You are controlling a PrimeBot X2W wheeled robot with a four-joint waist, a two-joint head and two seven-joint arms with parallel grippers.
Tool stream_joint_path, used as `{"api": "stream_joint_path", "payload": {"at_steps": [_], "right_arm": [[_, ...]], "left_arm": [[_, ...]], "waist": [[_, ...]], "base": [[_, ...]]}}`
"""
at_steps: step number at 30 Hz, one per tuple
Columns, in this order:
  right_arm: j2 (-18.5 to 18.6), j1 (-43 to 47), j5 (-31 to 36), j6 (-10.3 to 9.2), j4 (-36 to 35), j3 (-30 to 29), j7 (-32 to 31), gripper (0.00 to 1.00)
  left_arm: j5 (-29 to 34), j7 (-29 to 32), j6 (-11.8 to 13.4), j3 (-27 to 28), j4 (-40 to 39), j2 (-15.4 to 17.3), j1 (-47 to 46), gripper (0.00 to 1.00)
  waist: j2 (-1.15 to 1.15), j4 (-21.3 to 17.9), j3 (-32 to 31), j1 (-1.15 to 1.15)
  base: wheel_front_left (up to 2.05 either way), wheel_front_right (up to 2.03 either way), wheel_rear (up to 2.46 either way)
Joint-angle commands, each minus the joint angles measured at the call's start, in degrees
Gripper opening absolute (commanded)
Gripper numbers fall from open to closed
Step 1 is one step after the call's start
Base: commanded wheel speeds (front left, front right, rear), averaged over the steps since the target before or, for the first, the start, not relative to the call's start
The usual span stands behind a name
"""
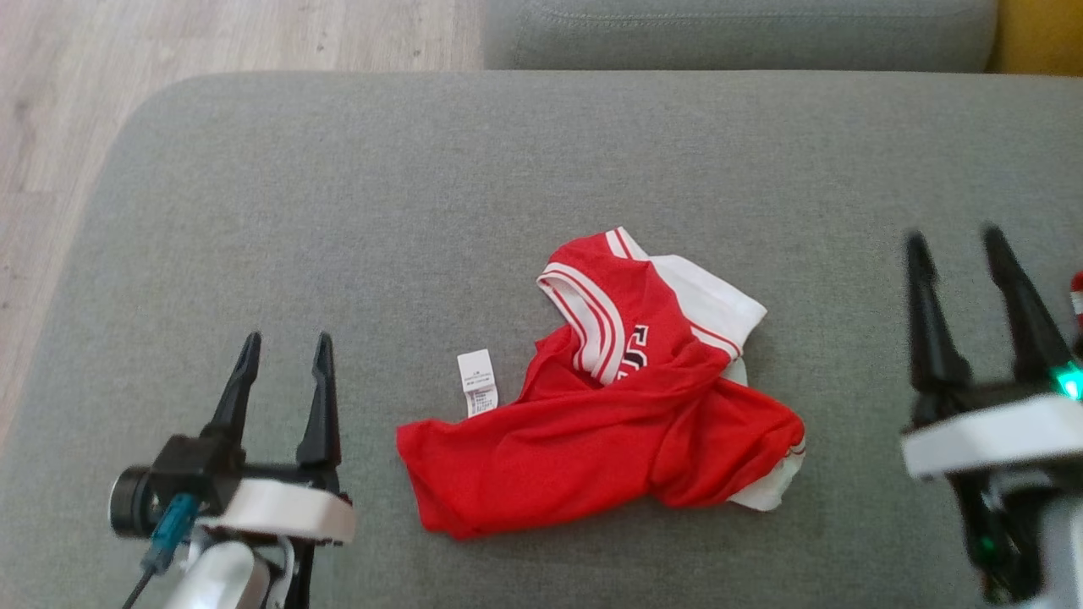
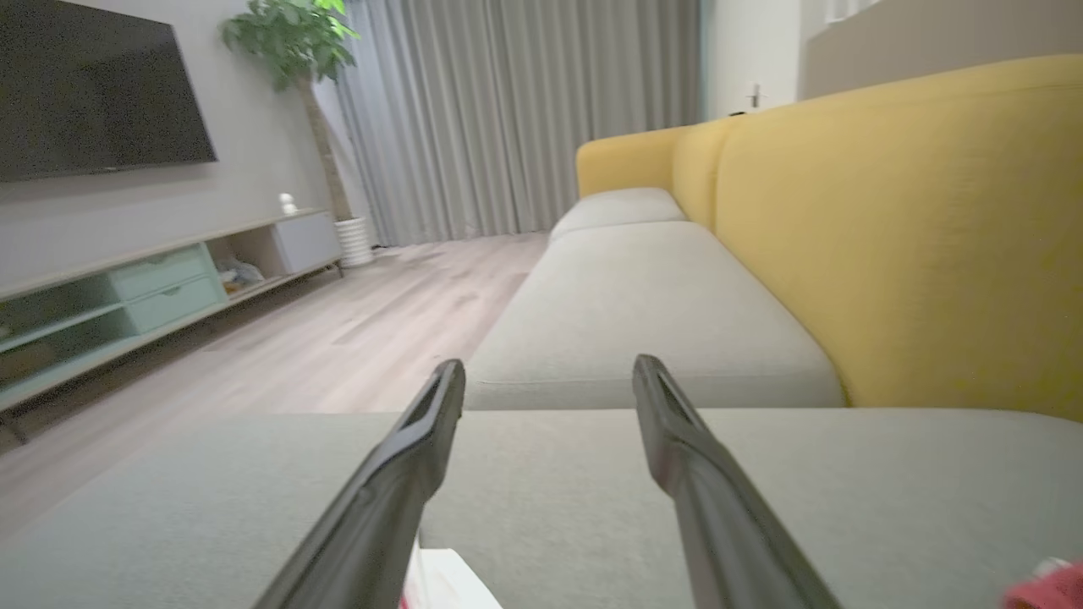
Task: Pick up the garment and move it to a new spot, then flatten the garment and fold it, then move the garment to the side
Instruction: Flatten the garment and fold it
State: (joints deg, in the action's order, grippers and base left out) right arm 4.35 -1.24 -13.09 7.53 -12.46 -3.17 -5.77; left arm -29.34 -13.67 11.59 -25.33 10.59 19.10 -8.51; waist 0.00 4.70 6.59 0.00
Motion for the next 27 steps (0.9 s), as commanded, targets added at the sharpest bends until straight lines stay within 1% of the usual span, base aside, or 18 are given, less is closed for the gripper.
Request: {"api": "stream_joint_path", "payload": {"at_steps": [1,3,5,10,18,22,24,27], "right_arm": [[0.02,-1.30,0.23,-0.04,-2.46,1.31,-0.19,1.00],[-0.33,1.16,0.81,-0.04,-3.85,-0.73,-1.37,1.00],[-0.65,2.90,1.04,-0.04,-4.88,-1.37,-2.42,1.00],[-1.14,4.61,0.86,-0.04,-6.11,-1.29,-3.78,1.00],[-1.38,4.31,0.78,-0.04,-5.86,-0.85,-4.74,1.00],[-0.82,2.45,0.34,-0.04,-2.71,0.27,-6.63,1.00],[0.33,0.59,-0.51,-0.04,0.58,1.49,-7.82,1.00],[2.68,-3.46,-2.77,-0.04,7.34,4.48,-9.12,1.00]], "left_arm": [[0.05,-0.08,0.32,2.67,-1.79,1.64,-1.21,1.00],[0.08,0.39,0.57,2.63,-2.23,2.10,-0.67,1.00],[0.05,0.78,0.81,2.65,-2.70,2.49,-0.21,1.00],[0.13,1.55,1.31,2.43,-3.87,3.07,0.47,1.00],[0.46,1.98,1.75,2.14,-5.07,3.53,-0.02,1.00],[0.95,1.96,1.74,1.92,-5.78,3.66,-1.34,1.00],[1.25,2.00,1.64,1.69,-6.07,3.59,-2.36,1.00],[1.66,1.95,1.33,1.20,-6.19,3.19,-4.13,1.00]], "waist": [[0.00,-0.13,-0.15,0.00],[0.00,-0.40,-0.39,0.00],[0.00,-0.67,-0.54,0.00],[0.00,-1.08,-0.62,0.00],[0.00,-1.33,0.12,0.00],[0.00,-0.87,1.59,0.00],[0.00,-0.38,2.63,0.00],[0.00,0.72,4.22,0.00]], "base": [[0.00,0.00,0.00],[0.00,0.00,0.00],[0.00,0.00,0.00],[0.00,0.00,0.00],[0.00,0.00,0.00],[0.00,0.00,0.00],[0.00,0.00,0.00],[0.00,0.00,0.00]]}}
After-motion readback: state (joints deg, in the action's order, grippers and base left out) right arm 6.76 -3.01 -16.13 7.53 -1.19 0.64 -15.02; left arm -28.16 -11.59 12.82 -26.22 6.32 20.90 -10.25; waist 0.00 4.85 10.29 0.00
